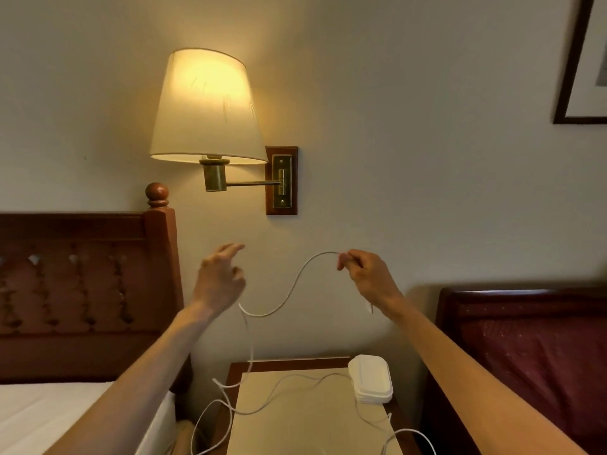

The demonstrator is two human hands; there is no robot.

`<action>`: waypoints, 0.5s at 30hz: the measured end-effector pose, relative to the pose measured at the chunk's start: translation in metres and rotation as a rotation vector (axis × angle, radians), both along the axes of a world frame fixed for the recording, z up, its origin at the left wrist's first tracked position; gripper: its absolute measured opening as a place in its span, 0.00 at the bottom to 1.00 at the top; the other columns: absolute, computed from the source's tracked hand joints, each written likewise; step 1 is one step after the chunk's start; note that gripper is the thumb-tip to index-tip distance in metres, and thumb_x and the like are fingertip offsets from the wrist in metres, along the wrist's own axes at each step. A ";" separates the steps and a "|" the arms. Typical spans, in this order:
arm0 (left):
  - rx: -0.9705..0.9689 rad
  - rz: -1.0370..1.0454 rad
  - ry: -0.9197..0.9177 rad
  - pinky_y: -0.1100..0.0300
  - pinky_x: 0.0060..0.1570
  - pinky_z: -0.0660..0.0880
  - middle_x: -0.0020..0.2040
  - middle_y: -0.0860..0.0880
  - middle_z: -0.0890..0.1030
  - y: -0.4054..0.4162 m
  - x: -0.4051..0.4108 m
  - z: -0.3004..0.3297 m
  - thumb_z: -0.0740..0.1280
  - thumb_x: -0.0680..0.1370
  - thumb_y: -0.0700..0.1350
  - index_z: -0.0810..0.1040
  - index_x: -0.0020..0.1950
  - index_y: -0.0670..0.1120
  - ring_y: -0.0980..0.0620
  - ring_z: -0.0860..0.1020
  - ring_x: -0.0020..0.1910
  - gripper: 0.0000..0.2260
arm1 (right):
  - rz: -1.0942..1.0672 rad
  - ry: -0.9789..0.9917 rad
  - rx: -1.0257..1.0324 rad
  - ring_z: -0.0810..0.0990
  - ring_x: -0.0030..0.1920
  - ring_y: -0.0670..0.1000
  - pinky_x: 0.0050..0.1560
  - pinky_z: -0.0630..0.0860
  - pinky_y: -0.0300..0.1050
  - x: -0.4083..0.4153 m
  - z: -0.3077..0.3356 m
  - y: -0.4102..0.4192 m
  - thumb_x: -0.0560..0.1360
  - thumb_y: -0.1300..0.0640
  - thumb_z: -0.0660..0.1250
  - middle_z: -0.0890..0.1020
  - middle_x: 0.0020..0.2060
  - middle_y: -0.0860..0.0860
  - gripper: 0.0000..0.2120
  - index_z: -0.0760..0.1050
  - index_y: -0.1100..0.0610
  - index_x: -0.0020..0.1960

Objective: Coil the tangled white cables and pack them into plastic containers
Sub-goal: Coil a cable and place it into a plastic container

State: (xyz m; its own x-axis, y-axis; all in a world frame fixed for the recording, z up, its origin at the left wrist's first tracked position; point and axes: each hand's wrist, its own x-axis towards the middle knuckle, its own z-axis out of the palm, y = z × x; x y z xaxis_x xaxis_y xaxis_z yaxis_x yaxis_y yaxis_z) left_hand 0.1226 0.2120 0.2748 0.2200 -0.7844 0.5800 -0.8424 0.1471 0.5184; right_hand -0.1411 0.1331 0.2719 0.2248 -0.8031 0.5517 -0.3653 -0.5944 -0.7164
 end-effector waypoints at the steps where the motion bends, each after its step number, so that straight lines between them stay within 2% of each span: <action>1: -0.092 -0.127 -0.038 0.56 0.65 0.70 0.70 0.45 0.72 0.004 -0.021 0.002 0.63 0.79 0.36 0.68 0.73 0.44 0.48 0.73 0.66 0.22 | 0.025 0.040 -0.059 0.67 0.23 0.42 0.29 0.64 0.32 0.009 0.005 0.006 0.81 0.56 0.61 0.71 0.21 0.42 0.15 0.79 0.57 0.39; 3: -0.114 -0.277 -0.104 0.53 0.65 0.71 0.70 0.48 0.72 0.005 -0.054 0.002 0.61 0.82 0.46 0.65 0.75 0.46 0.52 0.72 0.65 0.21 | 0.087 0.110 -0.144 0.70 0.26 0.41 0.31 0.66 0.31 0.021 0.011 0.014 0.81 0.56 0.61 0.74 0.26 0.43 0.14 0.79 0.57 0.40; 5: -0.111 -0.288 -0.130 0.52 0.60 0.74 0.61 0.48 0.77 0.000 -0.068 -0.001 0.59 0.82 0.48 0.70 0.71 0.45 0.52 0.75 0.59 0.18 | 0.132 0.168 -0.186 0.71 0.30 0.42 0.34 0.67 0.30 0.025 0.013 0.018 0.82 0.56 0.61 0.76 0.31 0.44 0.13 0.79 0.56 0.41; 7: -0.136 -0.333 -0.110 0.55 0.45 0.76 0.45 0.50 0.78 -0.001 -0.071 0.000 0.59 0.83 0.43 0.78 0.56 0.45 0.57 0.77 0.42 0.09 | 0.182 0.221 -0.179 0.72 0.31 0.42 0.36 0.68 0.30 0.024 0.013 0.021 0.82 0.56 0.60 0.76 0.32 0.45 0.13 0.79 0.56 0.42; 8: -0.136 -0.356 -0.128 0.60 0.39 0.73 0.40 0.52 0.76 -0.001 -0.070 0.001 0.59 0.83 0.40 0.78 0.48 0.46 0.58 0.76 0.37 0.09 | 0.208 0.239 -0.160 0.72 0.31 0.41 0.36 0.68 0.30 0.022 0.010 0.022 0.82 0.56 0.60 0.76 0.32 0.44 0.13 0.78 0.55 0.42; 10: -0.194 -0.345 -0.189 0.68 0.37 0.67 0.37 0.54 0.74 -0.001 -0.064 0.001 0.59 0.81 0.36 0.73 0.42 0.47 0.60 0.73 0.35 0.11 | 0.281 0.195 -0.054 0.69 0.28 0.42 0.32 0.66 0.31 0.013 0.002 0.024 0.82 0.53 0.58 0.72 0.27 0.43 0.15 0.78 0.53 0.41; 12: -0.278 -0.250 -0.185 0.70 0.38 0.67 0.38 0.53 0.74 -0.003 -0.048 0.004 0.60 0.80 0.35 0.72 0.42 0.47 0.61 0.73 0.37 0.10 | 0.351 0.075 0.143 0.64 0.24 0.43 0.27 0.63 0.34 -0.003 -0.005 0.022 0.83 0.50 0.55 0.69 0.24 0.43 0.18 0.76 0.54 0.40; 14: -0.306 -0.148 -0.151 0.70 0.39 0.66 0.39 0.52 0.76 -0.006 -0.022 0.008 0.60 0.81 0.36 0.72 0.42 0.48 0.59 0.73 0.38 0.10 | 0.400 -0.011 0.333 0.62 0.24 0.44 0.25 0.61 0.36 -0.018 -0.012 0.021 0.83 0.48 0.54 0.66 0.24 0.45 0.19 0.74 0.54 0.40; 15: -0.294 -0.101 -0.118 0.66 0.39 0.68 0.39 0.51 0.77 -0.007 -0.009 0.010 0.59 0.82 0.38 0.72 0.42 0.47 0.56 0.74 0.38 0.10 | 0.420 -0.040 0.405 0.61 0.25 0.45 0.25 0.60 0.36 -0.024 -0.016 0.020 0.82 0.47 0.54 0.65 0.25 0.47 0.18 0.74 0.54 0.39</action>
State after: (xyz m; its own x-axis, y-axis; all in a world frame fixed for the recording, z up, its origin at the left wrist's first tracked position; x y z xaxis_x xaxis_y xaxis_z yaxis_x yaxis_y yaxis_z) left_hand 0.1134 0.2052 0.2847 0.0675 -0.5940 0.8017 -0.8676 0.3619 0.3411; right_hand -0.1656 0.1535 0.2558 0.5547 -0.7985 0.2339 -0.1256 -0.3582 -0.9252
